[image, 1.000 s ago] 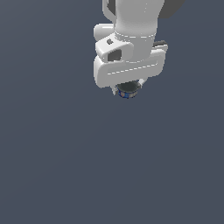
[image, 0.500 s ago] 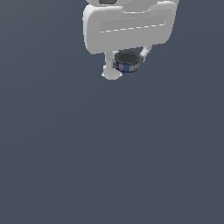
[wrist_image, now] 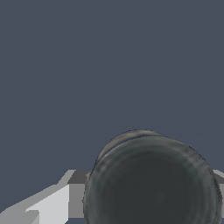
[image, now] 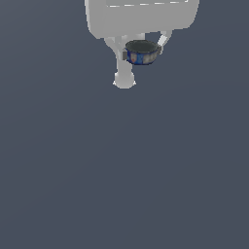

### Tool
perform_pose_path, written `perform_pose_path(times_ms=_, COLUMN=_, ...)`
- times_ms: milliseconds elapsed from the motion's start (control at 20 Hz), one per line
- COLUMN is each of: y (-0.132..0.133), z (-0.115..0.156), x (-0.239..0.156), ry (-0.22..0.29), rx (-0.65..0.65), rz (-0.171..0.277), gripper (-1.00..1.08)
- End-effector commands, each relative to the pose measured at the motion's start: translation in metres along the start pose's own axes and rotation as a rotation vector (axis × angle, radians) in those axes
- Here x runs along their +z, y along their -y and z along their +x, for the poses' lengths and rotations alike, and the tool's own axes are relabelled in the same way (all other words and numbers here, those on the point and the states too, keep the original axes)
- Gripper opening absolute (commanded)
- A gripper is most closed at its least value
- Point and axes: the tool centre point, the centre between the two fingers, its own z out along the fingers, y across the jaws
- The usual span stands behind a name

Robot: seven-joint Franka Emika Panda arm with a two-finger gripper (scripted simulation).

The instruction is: Pick up the object and move it to a goal position.

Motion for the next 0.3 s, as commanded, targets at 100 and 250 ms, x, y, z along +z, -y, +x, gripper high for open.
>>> perform_pose_path(times_ms=100, y=-0.0005, z=0.0004, x=-0.0041, ry=0.0, rx=0.0, rz=0.0, gripper=-1.0)
perform_pose_path(times_ms=250, y=-0.0005, z=0.0007, x=-0.0031, ry=0.0, rx=0.0, rz=0.0, gripper=-1.0)
